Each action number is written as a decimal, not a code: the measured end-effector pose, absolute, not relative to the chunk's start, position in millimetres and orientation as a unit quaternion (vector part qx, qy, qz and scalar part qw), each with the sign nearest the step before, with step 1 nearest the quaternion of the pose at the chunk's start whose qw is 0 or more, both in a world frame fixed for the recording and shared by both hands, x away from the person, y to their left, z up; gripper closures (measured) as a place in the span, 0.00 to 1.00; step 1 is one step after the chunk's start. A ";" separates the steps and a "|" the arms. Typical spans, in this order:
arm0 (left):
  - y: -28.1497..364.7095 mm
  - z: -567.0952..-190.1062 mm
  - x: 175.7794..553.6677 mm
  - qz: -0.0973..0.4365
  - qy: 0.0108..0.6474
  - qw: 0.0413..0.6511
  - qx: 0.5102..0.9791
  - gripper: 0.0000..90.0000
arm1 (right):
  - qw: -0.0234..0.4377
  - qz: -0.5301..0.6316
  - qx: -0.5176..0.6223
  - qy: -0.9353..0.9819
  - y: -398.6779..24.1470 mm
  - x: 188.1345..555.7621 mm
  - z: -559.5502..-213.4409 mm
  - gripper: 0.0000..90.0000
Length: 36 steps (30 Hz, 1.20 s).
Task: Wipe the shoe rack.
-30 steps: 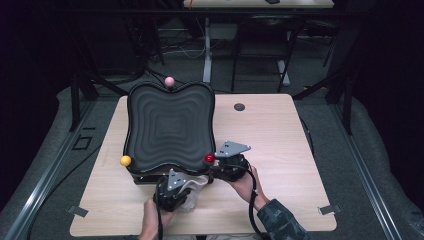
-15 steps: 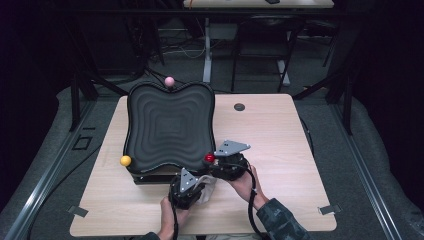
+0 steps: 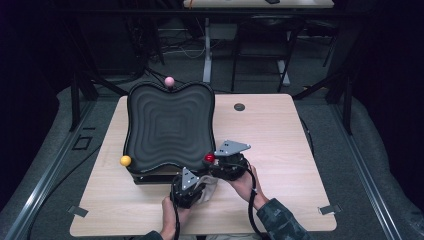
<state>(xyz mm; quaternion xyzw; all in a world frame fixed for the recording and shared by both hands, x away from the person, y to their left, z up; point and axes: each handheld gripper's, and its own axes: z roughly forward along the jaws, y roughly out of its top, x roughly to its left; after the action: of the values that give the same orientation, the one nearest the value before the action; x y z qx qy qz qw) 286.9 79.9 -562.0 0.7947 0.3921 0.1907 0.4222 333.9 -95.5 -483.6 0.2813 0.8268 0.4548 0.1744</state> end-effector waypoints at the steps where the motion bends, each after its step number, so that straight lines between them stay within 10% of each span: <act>1: 80.2 -559.4 286.3 0.197 0.388 0.427 0.793 0.92 | 0.175 0.455 0.281 0.827 -95.6 334.0 -483.6 0.66; 36: 149.7 -575.4 293.4 0.205 0.478 0.364 0.773 0.92 | 0.182 0.453 0.279 0.827 -95.0 333.4 -484.2 0.67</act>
<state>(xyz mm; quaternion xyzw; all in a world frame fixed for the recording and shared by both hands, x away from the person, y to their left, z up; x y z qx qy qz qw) 293.4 149.7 -575.4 0.7727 0.4780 0.2054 0.3636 333.4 -95.0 -484.2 0.2788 0.8273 0.4526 0.1816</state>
